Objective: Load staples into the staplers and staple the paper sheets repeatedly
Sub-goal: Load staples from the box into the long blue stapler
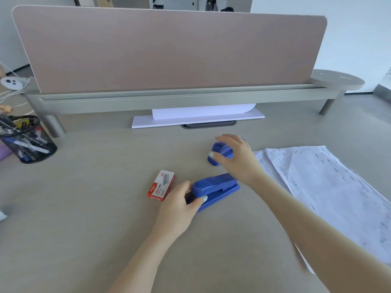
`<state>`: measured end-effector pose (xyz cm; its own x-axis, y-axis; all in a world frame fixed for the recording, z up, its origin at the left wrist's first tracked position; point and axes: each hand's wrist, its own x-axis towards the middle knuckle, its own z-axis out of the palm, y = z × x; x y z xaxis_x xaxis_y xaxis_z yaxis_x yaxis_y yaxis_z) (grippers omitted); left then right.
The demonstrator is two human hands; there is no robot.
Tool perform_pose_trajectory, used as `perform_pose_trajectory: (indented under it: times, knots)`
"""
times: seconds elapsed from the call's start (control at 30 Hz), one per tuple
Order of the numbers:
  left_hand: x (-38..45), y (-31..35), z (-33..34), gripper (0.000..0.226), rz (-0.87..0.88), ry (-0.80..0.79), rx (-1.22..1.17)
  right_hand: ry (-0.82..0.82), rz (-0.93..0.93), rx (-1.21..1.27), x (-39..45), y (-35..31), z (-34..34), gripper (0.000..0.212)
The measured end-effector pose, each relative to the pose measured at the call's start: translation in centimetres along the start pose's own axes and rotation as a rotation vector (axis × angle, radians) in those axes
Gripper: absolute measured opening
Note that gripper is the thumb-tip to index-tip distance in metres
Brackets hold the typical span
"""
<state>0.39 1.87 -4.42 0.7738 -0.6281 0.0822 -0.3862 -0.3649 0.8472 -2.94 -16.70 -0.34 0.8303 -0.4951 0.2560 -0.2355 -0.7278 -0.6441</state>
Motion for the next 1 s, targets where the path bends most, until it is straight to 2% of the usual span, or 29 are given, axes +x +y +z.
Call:
perform_pose_trajectory:
  times: [0.07, 0.17, 0.33, 0.47, 0.53, 0.63, 0.83, 0.93, 1.0]
  knots:
    - [0.3, 0.2, 0.0, 0.007, 0.004, -0.005, -0.034, -0.061, -0.156, 0.045, -3.1, -1.0, 0.1, 0.050]
    - [0.6, 0.2, 0.0, 0.014, 0.003, -0.006, -0.067, -0.170, -0.210, -0.054, -6.3, -1.4, 1.6, 0.058]
    - [0.7, 0.0, 0.1, 0.008, 0.021, 0.024, -0.048, 0.026, -0.180, -0.055, -6.9, -1.2, 3.4, 0.045]
    - [0.4, 0.3, 0.0, 0.012, 0.040, 0.016, -0.059, 0.084, -0.159, -0.010, -7.0, -1.3, 3.6, 0.045]
    - [0.4, 0.4, 0.0, 0.011, 0.033, 0.011, -0.068, 0.127, -0.133, 0.114, -6.9, -1.7, 3.0, 0.042]
    - [0.4, 0.5, 0.0, 0.008, 0.013, 0.025, -0.071, 0.131, -0.061, 0.392, -6.9, -2.2, 2.1, 0.017]
    - [0.3, 0.6, 0.1, 0.007, 0.006, 0.044, -0.051, 0.197, 0.054, 0.569, -6.6, -1.8, 1.3, 0.016]
    - [0.4, 0.5, 0.2, 0.009, 0.003, 0.048, -0.059, 0.248, 0.079, 0.668, -6.5, -1.8, 0.4, 0.003]
    - [0.4, 0.5, 0.2, 0.012, 0.005, 0.045, -0.063, 0.295, 0.125, 0.730, -6.4, -1.9, -0.1, 0.016]
